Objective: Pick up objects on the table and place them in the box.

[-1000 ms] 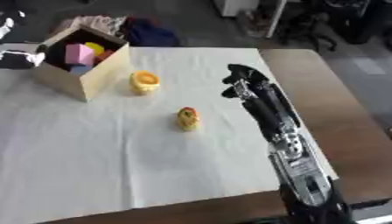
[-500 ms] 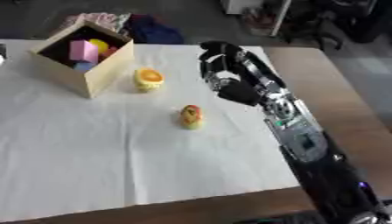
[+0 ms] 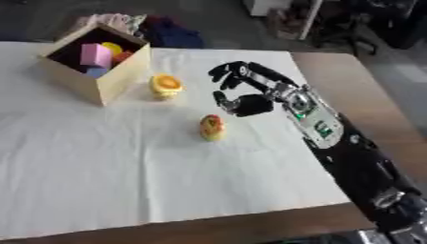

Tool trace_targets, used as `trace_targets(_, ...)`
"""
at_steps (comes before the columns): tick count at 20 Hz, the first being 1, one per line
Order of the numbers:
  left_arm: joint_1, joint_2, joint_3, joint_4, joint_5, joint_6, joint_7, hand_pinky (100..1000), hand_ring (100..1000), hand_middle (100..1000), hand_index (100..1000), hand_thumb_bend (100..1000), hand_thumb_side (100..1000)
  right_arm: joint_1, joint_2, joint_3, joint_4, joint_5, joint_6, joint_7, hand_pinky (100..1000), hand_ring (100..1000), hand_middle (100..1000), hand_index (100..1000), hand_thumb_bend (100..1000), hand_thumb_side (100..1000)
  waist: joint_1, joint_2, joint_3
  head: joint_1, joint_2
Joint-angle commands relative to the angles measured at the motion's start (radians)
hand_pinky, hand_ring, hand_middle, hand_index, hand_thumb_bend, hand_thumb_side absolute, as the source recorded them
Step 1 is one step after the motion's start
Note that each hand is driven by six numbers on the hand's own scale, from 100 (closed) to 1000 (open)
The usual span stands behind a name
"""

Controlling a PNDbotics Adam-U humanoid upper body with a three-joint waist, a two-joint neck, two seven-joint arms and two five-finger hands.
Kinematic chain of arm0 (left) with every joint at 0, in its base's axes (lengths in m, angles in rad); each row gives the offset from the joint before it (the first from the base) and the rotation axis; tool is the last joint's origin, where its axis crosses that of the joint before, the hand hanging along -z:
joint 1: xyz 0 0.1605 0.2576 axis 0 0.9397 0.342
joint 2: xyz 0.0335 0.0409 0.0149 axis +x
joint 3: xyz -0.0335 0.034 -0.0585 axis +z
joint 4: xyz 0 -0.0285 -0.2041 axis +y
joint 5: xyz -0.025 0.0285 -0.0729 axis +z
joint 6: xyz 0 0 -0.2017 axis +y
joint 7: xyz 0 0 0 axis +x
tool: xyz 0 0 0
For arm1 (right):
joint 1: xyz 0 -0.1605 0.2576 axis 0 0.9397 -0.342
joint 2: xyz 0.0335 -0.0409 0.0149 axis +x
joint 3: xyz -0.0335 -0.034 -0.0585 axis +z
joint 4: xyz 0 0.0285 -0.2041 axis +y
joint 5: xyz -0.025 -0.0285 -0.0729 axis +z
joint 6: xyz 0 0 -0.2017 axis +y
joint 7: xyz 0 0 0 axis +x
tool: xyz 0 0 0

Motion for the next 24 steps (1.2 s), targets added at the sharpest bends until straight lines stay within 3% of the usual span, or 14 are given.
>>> trace_targets(1, 0.046, 0.039, 0.055, -0.210, 0.366, 0.148, -0.111, 755, 632, 700, 857, 100, 598, -0.022, -0.008, -0.033, 0.029, 0.164, -0.060, 0.072, 769, 740, 767, 876, 100, 370, 0.025, -0.007, 0.006, -0.009, -0.004)
trace_targets(3, 0.086, 0.033, 0.099, -0.290, 0.531, 0.229, -0.166, 751, 626, 695, 854, 100, 616, -0.021, -0.002, -0.041, 0.048, 0.230, -0.090, 0.084, 772, 743, 770, 880, 100, 362, 0.027, -0.007, 0.014, -0.016, -0.004)
trace_targets(7, 0.142, -0.009, 0.144, -0.348, 0.623, 0.286, -0.196, 750, 624, 694, 854, 100, 641, -0.023, 0.010, -0.044, 0.076, 0.325, -0.124, 0.065, 774, 746, 774, 884, 100, 333, 0.029, -0.008, 0.026, -0.028, -0.005)
trace_targets(17, 0.207, -0.089, 0.181, -0.376, 0.684, 0.299, -0.230, 746, 612, 681, 851, 100, 684, -0.036, 0.045, -0.021, 0.122, 0.484, -0.186, 0.017, 779, 748, 766, 883, 143, 257, 0.034, -0.006, 0.044, -0.040, -0.006)
trace_targets(24, 0.221, -0.121, 0.195, -0.375, 0.698, 0.305, -0.228, 744, 608, 675, 849, 100, 699, -0.022, 0.035, -0.006, 0.106, 0.506, -0.235, 0.073, 784, 740, 743, 836, 178, 286, 0.034, -0.006, 0.048, -0.040, -0.005)
